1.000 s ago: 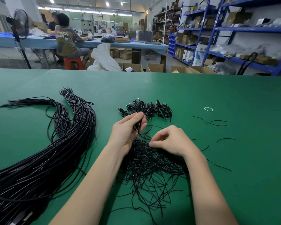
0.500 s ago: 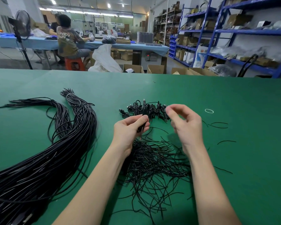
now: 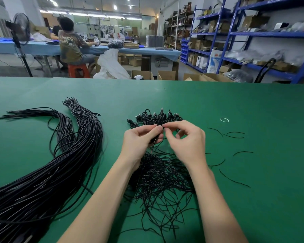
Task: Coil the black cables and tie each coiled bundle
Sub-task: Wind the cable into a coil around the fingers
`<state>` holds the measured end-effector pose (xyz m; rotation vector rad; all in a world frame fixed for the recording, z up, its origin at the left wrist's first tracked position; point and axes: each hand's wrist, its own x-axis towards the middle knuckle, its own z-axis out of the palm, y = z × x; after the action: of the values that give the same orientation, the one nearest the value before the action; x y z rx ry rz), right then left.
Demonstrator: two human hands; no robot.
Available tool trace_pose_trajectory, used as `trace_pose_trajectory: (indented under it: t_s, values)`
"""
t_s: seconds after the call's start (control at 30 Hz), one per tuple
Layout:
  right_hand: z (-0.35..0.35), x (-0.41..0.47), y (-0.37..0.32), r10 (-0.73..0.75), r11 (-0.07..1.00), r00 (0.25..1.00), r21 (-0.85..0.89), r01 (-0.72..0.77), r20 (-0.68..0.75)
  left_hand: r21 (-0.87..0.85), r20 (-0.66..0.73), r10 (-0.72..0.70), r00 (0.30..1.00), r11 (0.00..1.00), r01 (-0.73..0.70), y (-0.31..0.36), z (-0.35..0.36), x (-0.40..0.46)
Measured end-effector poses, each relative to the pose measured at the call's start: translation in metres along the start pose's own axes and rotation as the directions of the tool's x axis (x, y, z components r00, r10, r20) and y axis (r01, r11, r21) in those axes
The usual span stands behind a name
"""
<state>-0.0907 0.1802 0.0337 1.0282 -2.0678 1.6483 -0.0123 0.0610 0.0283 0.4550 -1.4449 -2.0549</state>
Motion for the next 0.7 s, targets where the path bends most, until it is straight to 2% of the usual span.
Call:
trace_pose_trajectory:
  t_s: [0.2, 0.37, 0.43, 0.5, 0.6, 0.7]
  values:
    - [0.0, 0.001, 0.003, -0.061, 0.998, 0.996, -0.01, 0.062, 0.06, 0.004, -0.003, 0.002, 1.0, 1.0, -0.002, 0.002, 0.0, -0.002]
    - [-0.001, 0.0, 0.005, -0.044, 0.999, 0.995, -0.002, 0.045, 0.086, 0.037, -0.048, -0.029, 0.998, 0.999, 0.03, 0.004, 0.002, 0.001]
    - [0.001, -0.001, 0.006, 0.007, 1.0, 0.995, 0.013, -0.008, 0.098, 0.015, -0.091, -0.055, 0.994, 0.998, 0.057, 0.005, 0.003, 0.001]
    - [0.001, 0.0, 0.006, 0.172, 0.974, 0.974, 0.124, -0.19, 0.148, -0.049, -0.088, -0.092, 0.992, 0.995, 0.088, 0.006, 0.003, 0.001]
    - [0.001, 0.0, 0.006, 0.373, 0.808, 0.881, 0.366, -0.462, 0.29, -0.166, -0.027, -0.126, 0.992, 0.979, 0.12, 0.009, 0.004, -0.001]
    - [0.005, -0.002, 0.005, 0.485, 0.549, 0.775, 0.549, -0.631, 0.406, -0.242, 0.028, -0.151, 0.988, 0.958, 0.153, 0.011, 0.006, -0.002]
